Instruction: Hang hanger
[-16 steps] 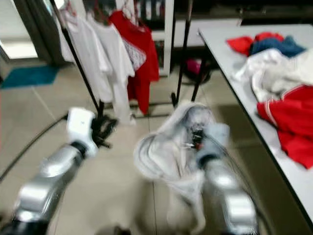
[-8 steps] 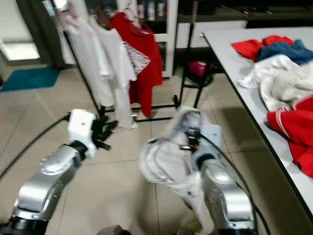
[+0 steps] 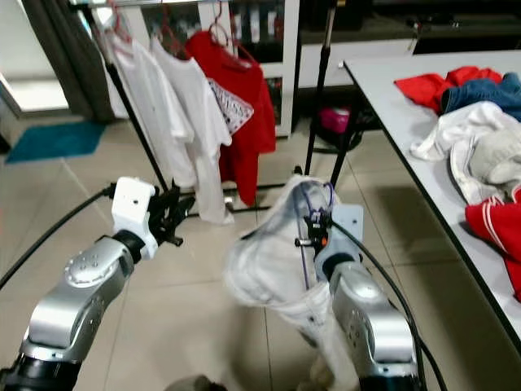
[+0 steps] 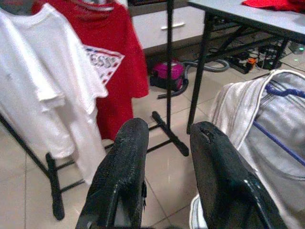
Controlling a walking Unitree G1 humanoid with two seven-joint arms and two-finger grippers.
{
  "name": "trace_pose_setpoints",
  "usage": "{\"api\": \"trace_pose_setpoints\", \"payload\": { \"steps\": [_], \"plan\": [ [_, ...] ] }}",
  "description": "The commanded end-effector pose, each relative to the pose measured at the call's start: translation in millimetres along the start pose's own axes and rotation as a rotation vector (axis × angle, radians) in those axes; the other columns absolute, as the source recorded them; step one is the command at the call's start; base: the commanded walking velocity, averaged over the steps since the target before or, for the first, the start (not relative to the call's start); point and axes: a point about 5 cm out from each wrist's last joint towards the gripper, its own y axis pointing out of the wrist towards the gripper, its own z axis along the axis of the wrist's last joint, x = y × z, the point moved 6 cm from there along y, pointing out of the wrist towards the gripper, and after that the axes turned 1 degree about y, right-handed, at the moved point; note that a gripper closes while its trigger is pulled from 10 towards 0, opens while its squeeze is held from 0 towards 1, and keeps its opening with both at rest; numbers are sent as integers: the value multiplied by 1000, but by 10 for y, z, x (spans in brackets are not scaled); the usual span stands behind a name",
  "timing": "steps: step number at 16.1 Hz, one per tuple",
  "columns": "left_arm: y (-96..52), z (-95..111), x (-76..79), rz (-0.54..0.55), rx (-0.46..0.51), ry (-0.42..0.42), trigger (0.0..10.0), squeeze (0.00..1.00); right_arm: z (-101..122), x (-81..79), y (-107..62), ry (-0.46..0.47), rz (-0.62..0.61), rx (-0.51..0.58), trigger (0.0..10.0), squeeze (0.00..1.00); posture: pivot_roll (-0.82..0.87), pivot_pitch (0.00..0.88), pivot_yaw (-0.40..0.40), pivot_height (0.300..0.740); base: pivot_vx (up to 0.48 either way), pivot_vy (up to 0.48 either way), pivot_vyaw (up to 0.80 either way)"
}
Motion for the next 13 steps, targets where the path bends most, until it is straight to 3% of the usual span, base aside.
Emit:
{"api": "trace_pose_setpoints", "payload": {
  "steps": [1,3,13],
  "plan": [
    [23,11,71,-19,4,-1,10000,0,176,47,-23,-12,-5,68,10000,0,26,65,66,740,330,0,-800],
    [27,13,72,-18,5,-1,10000,0,191,46,-18,-14,-4,74,10000,0,25,65,65,740,330,0,-800],
    [48,37,54,-16,14,7,10000,0,270,14,-2,-1,13,113,10000,0,34,50,53,740,331,0,0]
  ]
}}
